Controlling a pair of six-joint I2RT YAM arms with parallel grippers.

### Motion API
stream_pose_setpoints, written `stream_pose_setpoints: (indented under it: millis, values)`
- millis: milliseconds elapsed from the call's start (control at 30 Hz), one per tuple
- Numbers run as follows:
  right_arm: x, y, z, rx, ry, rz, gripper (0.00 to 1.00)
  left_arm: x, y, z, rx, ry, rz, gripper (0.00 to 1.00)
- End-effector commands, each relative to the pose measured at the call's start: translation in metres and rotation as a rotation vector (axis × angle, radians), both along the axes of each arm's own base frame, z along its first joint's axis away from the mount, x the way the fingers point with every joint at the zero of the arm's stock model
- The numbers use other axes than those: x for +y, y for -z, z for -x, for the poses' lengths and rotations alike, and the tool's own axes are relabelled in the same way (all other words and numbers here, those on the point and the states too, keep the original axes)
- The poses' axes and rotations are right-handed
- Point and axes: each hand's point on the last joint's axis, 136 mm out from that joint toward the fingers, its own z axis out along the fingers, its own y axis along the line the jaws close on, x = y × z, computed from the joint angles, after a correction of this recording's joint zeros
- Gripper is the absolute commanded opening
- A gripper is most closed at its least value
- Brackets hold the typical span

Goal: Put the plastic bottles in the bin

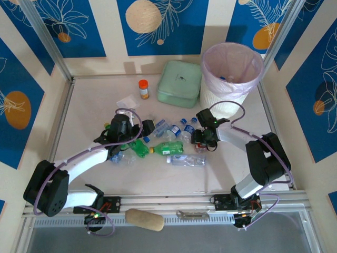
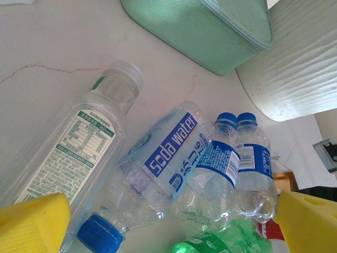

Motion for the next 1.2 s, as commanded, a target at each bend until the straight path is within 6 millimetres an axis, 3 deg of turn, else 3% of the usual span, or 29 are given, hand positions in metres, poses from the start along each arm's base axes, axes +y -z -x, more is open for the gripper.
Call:
stream_pose_setpoints:
  millis: [0,300,500,833,1167]
  values:
    - [0.000,0.000,0.002,-0.005,-0.005,0.008,0.58,0.000,-0.003,-0.004,-0.003,-0.004,0.010,1.00]
    - [0.000,-0.030,-0.004,-0.092,-0.015,-0.013,0.53,0.005,-0.005,-0.006,-0.020,-0.018,-0.009,1.00]
    - [0.020,-0.076,-0.013,-0.233,-0.073,-0.152,0.52,0.027,-0.008,-0.012,-0.028,-0.081,-0.002,1.00]
    - [0.052,-0.204,-0.049,-0.597,-0.193,-0.372,0.50,0.069,-0.005,-0.006,-0.033,-0.208,0.009,1.00]
    - [0.038,-0.333,-0.100,-0.891,-0.214,-0.415,0.49,0.063,-0.009,-0.005,-0.050,-0.168,0.021,1.00]
